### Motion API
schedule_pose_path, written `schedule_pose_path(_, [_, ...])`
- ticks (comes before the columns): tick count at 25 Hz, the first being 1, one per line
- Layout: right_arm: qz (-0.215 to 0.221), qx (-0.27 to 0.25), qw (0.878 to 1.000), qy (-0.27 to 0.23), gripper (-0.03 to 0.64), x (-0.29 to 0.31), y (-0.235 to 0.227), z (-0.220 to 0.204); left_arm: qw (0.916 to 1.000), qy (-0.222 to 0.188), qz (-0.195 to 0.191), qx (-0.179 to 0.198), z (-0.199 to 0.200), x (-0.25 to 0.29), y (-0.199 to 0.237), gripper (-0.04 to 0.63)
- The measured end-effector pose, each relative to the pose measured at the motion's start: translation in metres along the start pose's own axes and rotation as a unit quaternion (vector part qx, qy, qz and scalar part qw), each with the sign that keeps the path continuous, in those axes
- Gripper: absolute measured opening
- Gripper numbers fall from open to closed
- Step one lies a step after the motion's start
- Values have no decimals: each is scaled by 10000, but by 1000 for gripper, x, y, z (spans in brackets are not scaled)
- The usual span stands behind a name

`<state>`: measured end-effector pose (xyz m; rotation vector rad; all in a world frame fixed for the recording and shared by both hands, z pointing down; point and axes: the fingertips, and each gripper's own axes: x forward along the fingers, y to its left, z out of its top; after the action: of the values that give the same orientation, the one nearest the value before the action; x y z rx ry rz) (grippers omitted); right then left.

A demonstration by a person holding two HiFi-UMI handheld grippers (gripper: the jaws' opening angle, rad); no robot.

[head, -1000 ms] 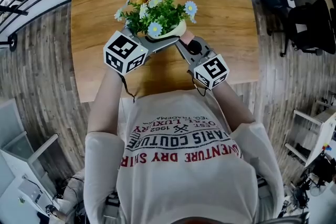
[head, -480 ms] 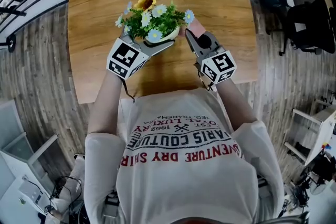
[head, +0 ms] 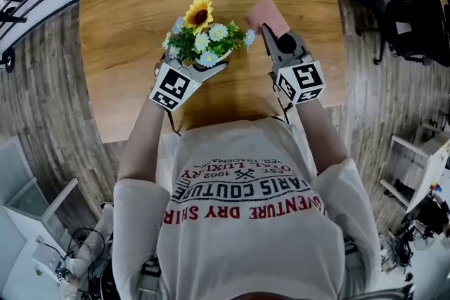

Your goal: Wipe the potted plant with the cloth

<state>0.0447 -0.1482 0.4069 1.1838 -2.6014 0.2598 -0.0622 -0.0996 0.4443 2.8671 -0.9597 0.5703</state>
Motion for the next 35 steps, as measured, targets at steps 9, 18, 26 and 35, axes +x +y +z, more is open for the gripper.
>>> schedule_pose_path(9, [-162, 66, 9993, 325, 37, 9, -8, -37, 9987, 337, -362, -106, -59, 23, -23, 520])
schedule_pose_path(18, [-69, -104, 9981, 606, 37, 24, -15, -64, 9982, 196, -451, -329, -73, 43, -27, 520])
schedule_pose_path(26, [137, -155, 9982, 570, 37, 26, -3, -66, 9973, 126, -380, -621, -77, 43, -29, 522])
schedule_pose_path(35, [217, -304, 9984, 418, 38, 21, 1, -52, 9940, 80, 441, -994, -86, 13, -19, 520])
